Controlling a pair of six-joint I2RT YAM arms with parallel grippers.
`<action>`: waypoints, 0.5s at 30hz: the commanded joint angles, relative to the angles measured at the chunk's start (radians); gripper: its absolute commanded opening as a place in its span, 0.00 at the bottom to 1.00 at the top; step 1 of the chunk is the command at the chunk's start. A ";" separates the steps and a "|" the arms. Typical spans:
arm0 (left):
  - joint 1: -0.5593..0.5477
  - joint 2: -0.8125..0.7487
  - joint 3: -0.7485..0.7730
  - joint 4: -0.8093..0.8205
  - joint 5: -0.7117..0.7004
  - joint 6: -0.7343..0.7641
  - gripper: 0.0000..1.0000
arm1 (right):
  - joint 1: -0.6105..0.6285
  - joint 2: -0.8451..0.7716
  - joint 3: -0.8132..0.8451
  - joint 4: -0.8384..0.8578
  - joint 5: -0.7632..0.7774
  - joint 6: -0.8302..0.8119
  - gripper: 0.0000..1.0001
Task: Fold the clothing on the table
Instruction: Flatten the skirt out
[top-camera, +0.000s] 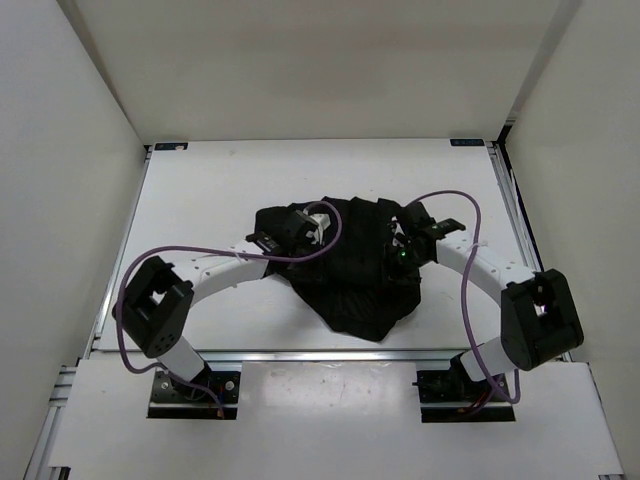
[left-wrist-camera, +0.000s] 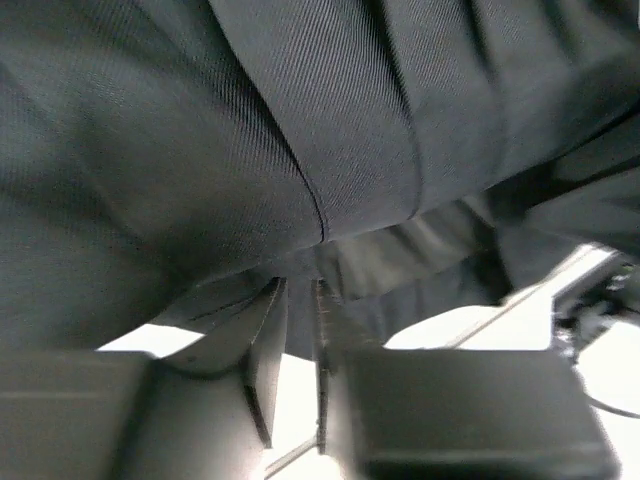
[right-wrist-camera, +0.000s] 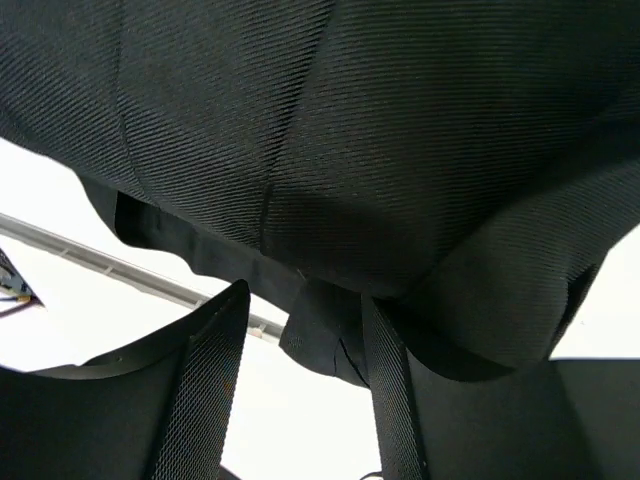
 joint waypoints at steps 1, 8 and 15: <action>-0.084 0.015 -0.012 0.004 -0.094 0.060 0.35 | -0.038 -0.036 -0.003 -0.011 0.022 -0.006 0.55; -0.188 0.024 -0.015 -0.008 -0.176 0.113 0.42 | -0.081 -0.043 -0.006 -0.035 0.022 -0.013 0.55; -0.297 0.053 0.007 -0.027 -0.302 0.169 0.46 | -0.086 -0.013 0.028 -0.034 0.002 -0.008 0.55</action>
